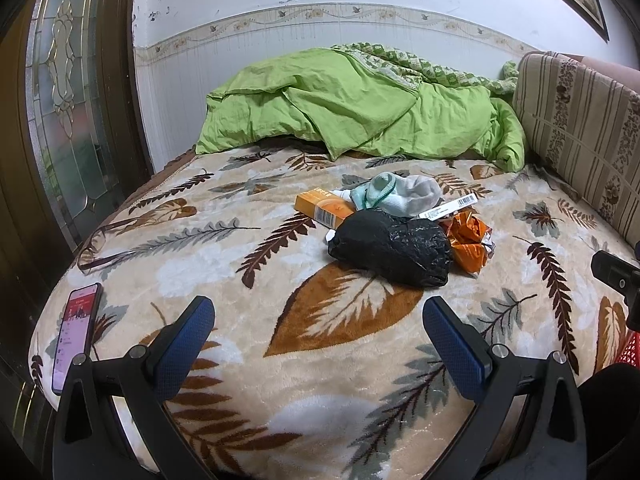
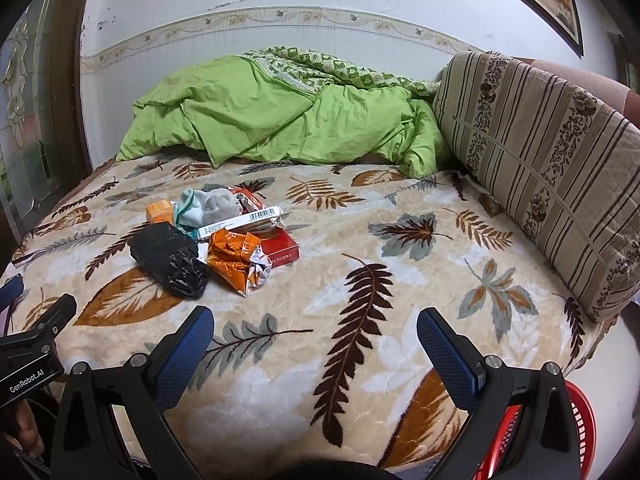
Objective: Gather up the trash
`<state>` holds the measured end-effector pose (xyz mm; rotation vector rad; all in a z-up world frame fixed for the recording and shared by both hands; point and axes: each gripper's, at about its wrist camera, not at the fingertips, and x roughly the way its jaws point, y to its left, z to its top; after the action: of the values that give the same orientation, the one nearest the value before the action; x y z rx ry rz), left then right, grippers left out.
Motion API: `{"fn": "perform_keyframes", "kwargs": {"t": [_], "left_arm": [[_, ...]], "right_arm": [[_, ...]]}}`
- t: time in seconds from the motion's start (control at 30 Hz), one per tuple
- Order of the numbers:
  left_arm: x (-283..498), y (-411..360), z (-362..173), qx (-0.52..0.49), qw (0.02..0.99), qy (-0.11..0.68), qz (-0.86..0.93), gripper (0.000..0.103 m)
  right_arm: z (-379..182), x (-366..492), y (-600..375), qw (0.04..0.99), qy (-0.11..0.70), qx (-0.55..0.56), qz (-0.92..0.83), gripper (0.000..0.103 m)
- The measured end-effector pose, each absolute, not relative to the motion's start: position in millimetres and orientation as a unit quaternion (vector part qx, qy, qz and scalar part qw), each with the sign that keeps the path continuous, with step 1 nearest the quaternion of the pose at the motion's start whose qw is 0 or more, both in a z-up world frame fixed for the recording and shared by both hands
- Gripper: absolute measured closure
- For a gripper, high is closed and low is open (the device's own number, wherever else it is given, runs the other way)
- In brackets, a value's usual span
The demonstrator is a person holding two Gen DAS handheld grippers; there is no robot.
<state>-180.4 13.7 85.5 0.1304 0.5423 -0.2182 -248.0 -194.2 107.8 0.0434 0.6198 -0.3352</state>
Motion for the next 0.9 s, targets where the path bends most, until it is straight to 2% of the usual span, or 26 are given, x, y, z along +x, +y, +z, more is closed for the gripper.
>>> {"fn": "perform_keyframes", "kwargs": {"t": [0.9], "left_arm": [[-180.0, 13.7, 86.0, 0.065, 0.955, 0.269, -0.108, 0.0]], "right_arm": [[104.0, -245.5, -193.6, 0.935, 0.314, 0.031, -0.16, 0.001]]}}
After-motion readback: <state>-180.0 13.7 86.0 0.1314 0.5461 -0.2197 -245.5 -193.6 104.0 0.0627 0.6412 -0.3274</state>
